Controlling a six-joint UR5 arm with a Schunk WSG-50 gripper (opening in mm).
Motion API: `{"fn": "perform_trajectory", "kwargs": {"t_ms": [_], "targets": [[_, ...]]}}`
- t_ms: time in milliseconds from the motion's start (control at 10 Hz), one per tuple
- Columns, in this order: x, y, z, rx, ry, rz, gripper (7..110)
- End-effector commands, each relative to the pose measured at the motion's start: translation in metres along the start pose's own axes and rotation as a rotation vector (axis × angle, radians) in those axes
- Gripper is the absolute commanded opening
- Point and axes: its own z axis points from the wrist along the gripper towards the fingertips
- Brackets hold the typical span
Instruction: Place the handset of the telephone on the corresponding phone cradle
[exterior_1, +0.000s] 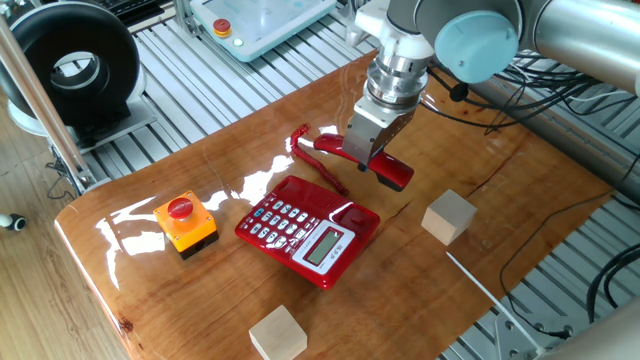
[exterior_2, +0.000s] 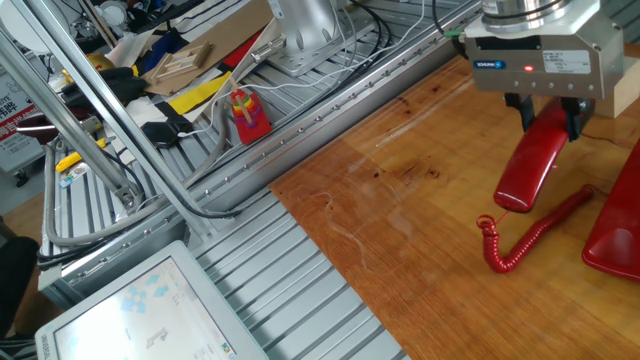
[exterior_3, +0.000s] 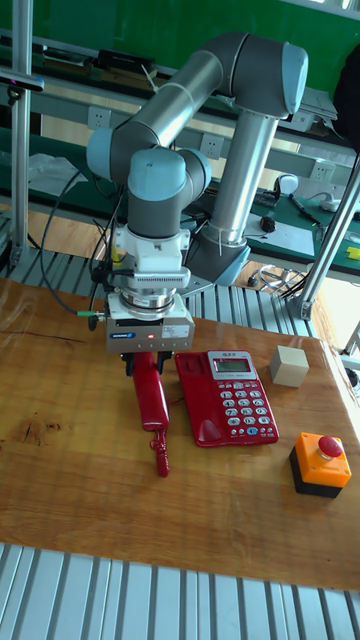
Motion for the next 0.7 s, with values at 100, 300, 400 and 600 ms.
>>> {"fn": "perform_trajectory", "kwargs": {"t_ms": [100, 300, 400, 600], "targets": [[0.0, 0.002, -0.001, -0.014, 0.002, -0.013, 7], [-0.002, -0.006, -0.001, 0.019, -0.005, 0.006, 7], [-0.003, -0.007, -0.001, 0.025, -0.009, 0.005, 7], [-0.004, -0.005, -0.001, 0.016, -0.014, 0.015, 22]]}}
